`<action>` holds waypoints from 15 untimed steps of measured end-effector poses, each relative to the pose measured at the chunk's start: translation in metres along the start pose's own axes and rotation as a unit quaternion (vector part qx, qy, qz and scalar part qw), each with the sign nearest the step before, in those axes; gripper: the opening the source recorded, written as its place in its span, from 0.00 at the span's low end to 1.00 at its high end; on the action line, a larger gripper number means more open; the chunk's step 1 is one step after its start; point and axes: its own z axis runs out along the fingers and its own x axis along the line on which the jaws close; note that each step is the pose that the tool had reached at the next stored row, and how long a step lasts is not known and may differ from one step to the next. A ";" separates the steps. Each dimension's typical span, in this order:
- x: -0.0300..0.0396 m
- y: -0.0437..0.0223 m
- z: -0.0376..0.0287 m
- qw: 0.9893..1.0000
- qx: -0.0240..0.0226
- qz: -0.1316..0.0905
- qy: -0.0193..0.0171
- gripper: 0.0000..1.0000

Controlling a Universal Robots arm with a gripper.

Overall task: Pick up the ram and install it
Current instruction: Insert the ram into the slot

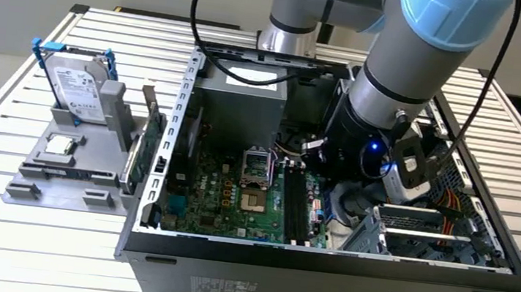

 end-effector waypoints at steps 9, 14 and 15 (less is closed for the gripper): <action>0.0017 -0.0006 0.0110 1.000 0.000 0.000 0.000 0.00; 0.0027 -0.0009 0.0112 1.000 0.000 0.000 0.000 0.00; 0.0027 -0.0020 0.0112 1.000 0.000 0.000 0.000 0.00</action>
